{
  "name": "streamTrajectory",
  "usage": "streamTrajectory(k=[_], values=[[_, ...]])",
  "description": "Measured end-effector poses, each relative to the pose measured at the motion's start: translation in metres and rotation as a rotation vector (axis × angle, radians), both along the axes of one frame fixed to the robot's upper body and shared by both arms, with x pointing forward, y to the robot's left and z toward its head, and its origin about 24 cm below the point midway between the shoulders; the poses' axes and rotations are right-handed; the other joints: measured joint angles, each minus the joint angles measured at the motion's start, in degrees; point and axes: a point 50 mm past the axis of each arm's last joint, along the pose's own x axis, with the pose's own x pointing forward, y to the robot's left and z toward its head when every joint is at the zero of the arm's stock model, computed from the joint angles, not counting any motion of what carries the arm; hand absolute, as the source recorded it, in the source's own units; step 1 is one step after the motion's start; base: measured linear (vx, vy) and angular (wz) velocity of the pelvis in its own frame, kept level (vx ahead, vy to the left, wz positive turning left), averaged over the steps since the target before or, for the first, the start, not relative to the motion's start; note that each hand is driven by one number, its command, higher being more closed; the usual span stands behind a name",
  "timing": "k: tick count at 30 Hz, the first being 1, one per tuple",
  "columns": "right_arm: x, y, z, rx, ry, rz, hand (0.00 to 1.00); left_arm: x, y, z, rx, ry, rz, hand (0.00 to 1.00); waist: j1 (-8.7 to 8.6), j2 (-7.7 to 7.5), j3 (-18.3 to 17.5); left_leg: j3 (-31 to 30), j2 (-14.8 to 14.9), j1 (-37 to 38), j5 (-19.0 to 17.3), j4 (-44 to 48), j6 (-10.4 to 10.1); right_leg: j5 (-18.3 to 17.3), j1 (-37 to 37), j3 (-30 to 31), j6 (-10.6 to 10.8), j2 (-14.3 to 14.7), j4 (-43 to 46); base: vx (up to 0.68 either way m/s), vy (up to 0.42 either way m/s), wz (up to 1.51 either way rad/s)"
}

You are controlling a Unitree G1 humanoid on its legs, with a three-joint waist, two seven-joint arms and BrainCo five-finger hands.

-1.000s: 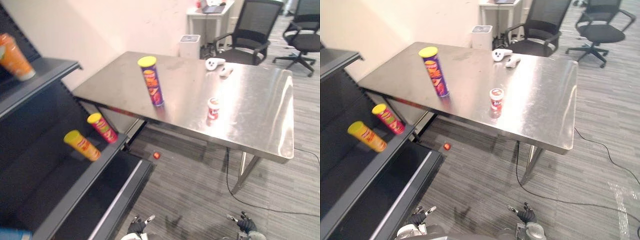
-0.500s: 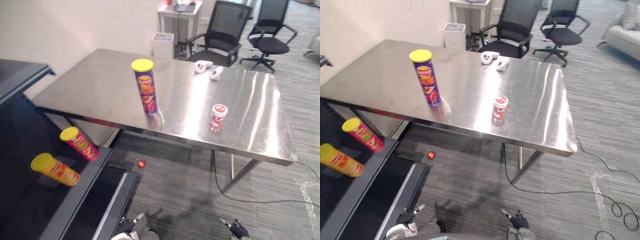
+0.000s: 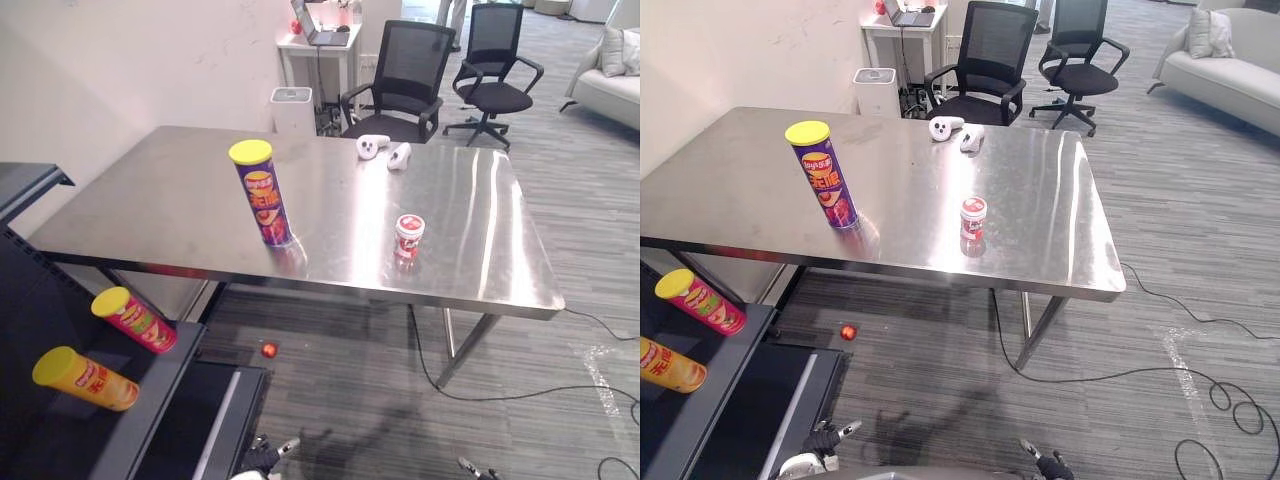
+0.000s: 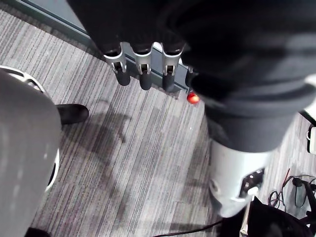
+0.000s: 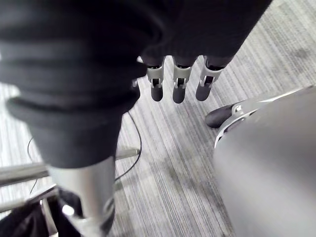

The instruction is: Put the gum and the chips on the shelf.

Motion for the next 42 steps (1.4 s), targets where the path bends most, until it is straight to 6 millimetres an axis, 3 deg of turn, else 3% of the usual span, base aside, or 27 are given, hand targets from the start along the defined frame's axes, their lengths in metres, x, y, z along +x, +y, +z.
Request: streamTrajectory(k=[5,7,11,13,16,20,22,24,29,34,42], values=[[-0.022,-0.023,0.002,-0.011,-0.016,-0.347,0.0,-0.003,0.003,0.0,-0.006,0.004,0.044,0.0,-0.11,-0.05,-0.1,-1.4,-0.1,1.0,-0.4,0.0,-0.3,0.1,1.2,-0.1,-0.3,0.0,-0.6,0.03,0.0,-0.01],[-0.028,-0.045,0.008,-0.05,-0.053,-0.517,0.0,-0.006,0.006,-0.001,-0.013,0.01,0.075,0.0,-0.16,-0.03,-0.1,-1.4,-0.1,1.7,-0.9,-0.2,-0.2,-0.1,1.9,-0.1,-0.6,0.0,-0.6,0.0,0.0,0.0],[-0.025,-0.087,0.024,-0.162,-0.138,-0.666,0.0,-0.011,0.012,-0.001,-0.013,0.012,0.115,0.0,-0.36,-0.12,-0.7,-1.4,-0.1,1.8,-1.0,-0.4,-0.2,-0.4,1.8,-0.1,-1.2,0.0,-0.4,-0.02,-0.002,0.0],[-0.018,-0.115,0.04,-0.263,-0.192,-0.686,0.0,-0.017,0.014,-0.001,-0.012,0.019,0.146,0.0,-0.62,-0.18,-1.0,-1.3,-0.1,1.8,-1.0,-0.4,-0.3,-0.5,1.8,-0.1,-1.2,0.0,-0.4,0.0,0.0,0.0],[-0.004,-0.138,0.061,-0.38,-0.276,-0.668,0.0,-0.024,0.016,-0.002,-0.008,0.031,0.163,0.0,-0.96,-0.03,-1.6,-1.2,0.0,1.8,-1.2,-0.4,-0.3,-0.5,1.8,-0.1,-1.4,0.0,-0.4,0.0,0.0,0.0],[0.047,-0.162,0.127,-0.649,-0.503,-0.498,0.0,-0.037,0.016,-0.003,-0.003,0.048,0.193,0.0,-1.52,0.87,-2.3,-1.0,0.1,2.0,-1.3,-0.4,-0.3,-0.5,1.8,-0.1,-1.3,0.0,-0.1,0.0,0.0,0.0],[0.071,-0.164,0.163,-0.803,-0.602,-0.409,0.0,-0.04,0.016,-0.002,0.004,0.035,0.207,0.0,-1.19,0.83,-2.5,-1.0,0.3,2.0,-1.3,-0.4,-0.3,-0.5,1.8,-0.1,-1.3,0.2,-0.1,0.0,0.0,0.0],[0.078,-0.162,0.174,-0.864,-0.628,-0.392,0.0,-0.041,0.017,-0.001,0.009,0.03,0.217,0.0,-0.97,0.59,-2.7,-1.0,0.5,2.0,-1.3,-0.4,-0.4,-0.5,1.9,-0.3,-1.3,0.4,-0.1,0.0,0.0,0.0],[0.093,-0.141,0.188,-0.887,-0.718,-0.388,0.0,-0.047,0.012,-0.002,-0.003,0.025,0.251,0.0,-0.68,0.76,-3.0,-1.1,0.8,1.8,-1.3,-0.4,-0.4,-0.4,1.7,-0.4,-1.1,0.5,0.3,0.0,0.0,0.0],[0.111,-0.118,0.216,-0.932,-0.861,-0.281,0.0,-0.05,0.012,-0.001,0.01,0.024,0.237,0.0,-0.62,0.87,-3.8,-1.7,1.2,1.2,-1.2,-0.4,-0.5,-0.4,0.7,-1.1,-1.1,1.0,1.4,-0.01,-0.009,0.02],[0.127,-0.099,0.23,-0.923,-0.974,-0.149,0.0,-0.052,0.014,-0.001,0.042,0.04,0.209,0.0,-0.19,0.83,-4.4,-4.8,0.9,-0.8,-0.5,-0.1,-0.3,-0.4,0.8,-3.6,-1.1,1.0,0.7,-0.02,-0.021,0.16]])
